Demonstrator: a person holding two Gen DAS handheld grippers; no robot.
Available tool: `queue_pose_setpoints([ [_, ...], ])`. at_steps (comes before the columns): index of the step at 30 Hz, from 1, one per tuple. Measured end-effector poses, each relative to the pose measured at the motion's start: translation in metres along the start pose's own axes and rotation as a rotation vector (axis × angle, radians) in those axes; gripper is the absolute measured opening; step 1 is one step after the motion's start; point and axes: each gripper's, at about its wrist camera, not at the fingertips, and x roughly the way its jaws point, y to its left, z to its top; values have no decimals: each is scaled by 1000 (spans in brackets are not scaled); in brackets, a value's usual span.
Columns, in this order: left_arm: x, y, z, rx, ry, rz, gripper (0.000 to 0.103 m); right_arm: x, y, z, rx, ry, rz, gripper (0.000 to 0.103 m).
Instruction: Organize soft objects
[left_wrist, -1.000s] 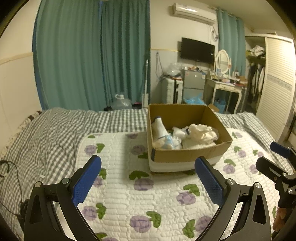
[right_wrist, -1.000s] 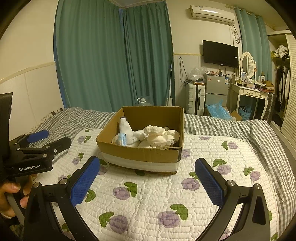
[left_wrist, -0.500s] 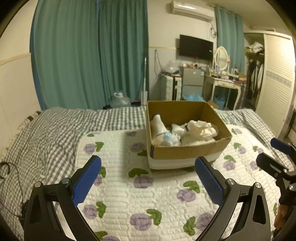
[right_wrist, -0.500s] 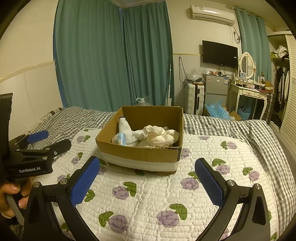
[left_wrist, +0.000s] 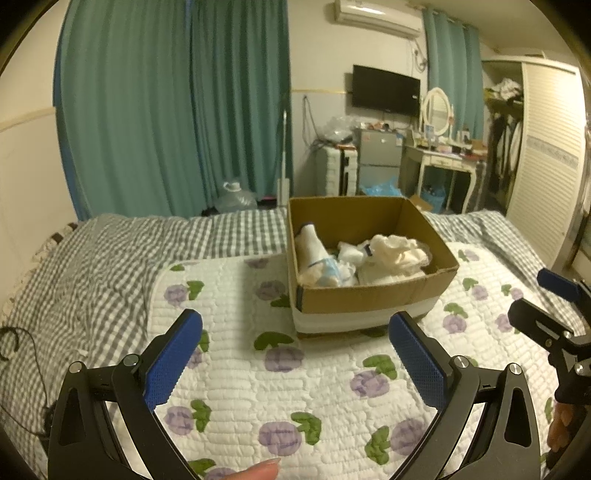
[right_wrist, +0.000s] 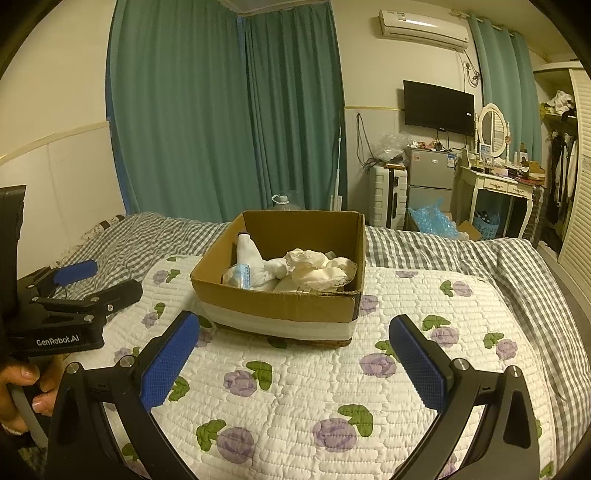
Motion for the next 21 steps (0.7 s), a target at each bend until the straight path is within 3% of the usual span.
queue_pose_setpoints([
  [21,0,-2,-2,27,-2,31,103,1,2,-3,2,8,-1,103],
])
